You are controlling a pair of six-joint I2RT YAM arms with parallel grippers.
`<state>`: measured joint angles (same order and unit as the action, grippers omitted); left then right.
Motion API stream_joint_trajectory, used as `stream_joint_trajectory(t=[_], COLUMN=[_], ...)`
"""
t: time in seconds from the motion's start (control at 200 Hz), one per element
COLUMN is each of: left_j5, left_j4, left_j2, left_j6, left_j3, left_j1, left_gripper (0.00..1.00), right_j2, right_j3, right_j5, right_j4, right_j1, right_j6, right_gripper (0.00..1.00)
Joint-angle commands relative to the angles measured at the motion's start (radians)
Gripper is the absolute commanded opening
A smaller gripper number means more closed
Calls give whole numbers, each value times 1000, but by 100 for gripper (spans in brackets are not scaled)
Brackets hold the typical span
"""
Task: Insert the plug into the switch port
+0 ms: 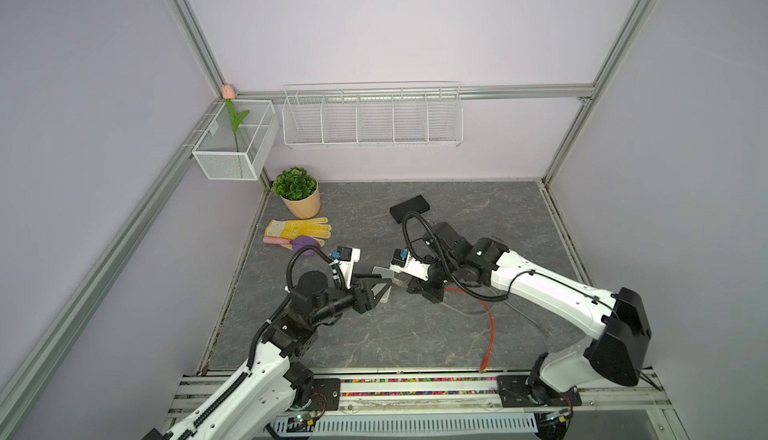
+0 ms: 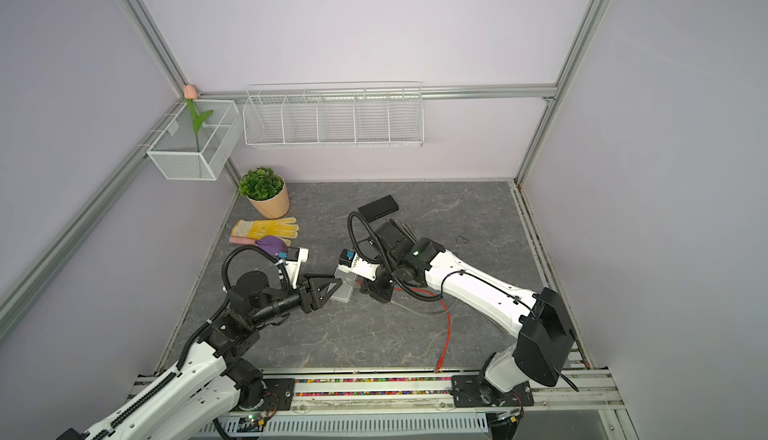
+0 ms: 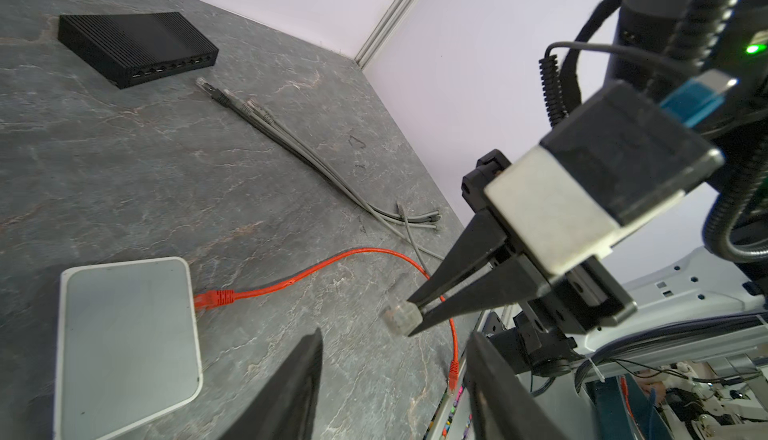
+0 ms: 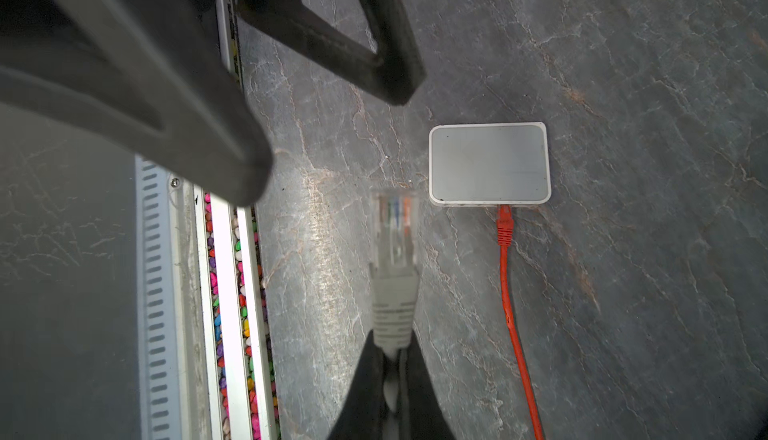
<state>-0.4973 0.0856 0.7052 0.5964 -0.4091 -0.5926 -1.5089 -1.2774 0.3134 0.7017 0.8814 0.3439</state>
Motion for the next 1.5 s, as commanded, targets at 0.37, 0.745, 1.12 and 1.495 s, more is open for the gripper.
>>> stream_joint_trajectory(t=[0.37,0.745,1.12,1.495], left_j5=[-41,-19,-53,-55], left_j4=[127,37,78,56], left_j2=[79,109,135,152], left_j6=[38,27,65,95], left_j3=[3,-25,-34,-67], left_j1=[-26,-36,-36,-36], left_gripper=[47,34,29,35], right_j2=[9,13,-7,-48], right_j3=[4,6,13,9], right_j5=[61,12,-126,-217], right_j4=[-10,-31,-59,-76], right_j1=[-2,0,34,62], right_j6=[5,-11,-19,-26], right_gripper=[6,6,6,7])
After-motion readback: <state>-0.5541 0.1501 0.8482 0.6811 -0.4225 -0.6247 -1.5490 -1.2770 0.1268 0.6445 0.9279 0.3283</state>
